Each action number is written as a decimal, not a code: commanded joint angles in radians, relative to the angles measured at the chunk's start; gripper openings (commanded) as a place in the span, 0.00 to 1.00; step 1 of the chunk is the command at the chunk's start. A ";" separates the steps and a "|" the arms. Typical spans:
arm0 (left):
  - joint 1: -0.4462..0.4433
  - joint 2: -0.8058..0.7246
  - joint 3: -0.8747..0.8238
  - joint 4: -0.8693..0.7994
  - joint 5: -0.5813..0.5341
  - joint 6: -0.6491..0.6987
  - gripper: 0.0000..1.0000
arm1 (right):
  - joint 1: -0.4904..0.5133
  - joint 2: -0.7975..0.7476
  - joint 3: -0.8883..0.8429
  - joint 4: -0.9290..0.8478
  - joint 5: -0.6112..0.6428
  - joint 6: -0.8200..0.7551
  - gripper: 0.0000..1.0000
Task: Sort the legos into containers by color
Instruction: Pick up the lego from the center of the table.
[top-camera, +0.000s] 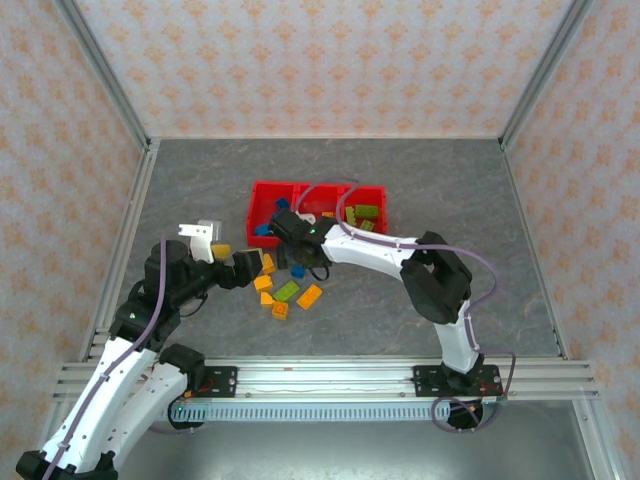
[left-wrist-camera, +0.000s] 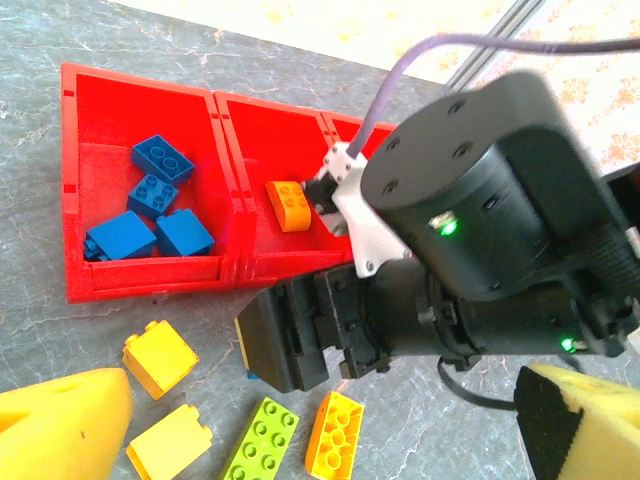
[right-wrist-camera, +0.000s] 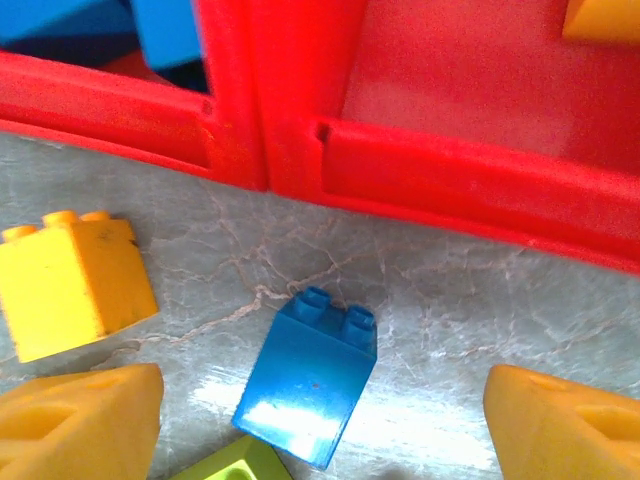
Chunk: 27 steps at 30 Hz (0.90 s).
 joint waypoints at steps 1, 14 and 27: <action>-0.009 -0.012 -0.004 0.027 0.007 -0.005 0.99 | 0.011 0.014 -0.037 0.048 -0.002 0.132 0.84; -0.009 -0.024 -0.006 0.028 0.001 -0.006 0.99 | 0.037 0.142 0.008 0.072 0.056 0.147 0.71; -0.009 -0.020 -0.005 0.027 0.001 -0.006 0.99 | 0.041 0.131 0.095 -0.008 0.206 0.006 0.29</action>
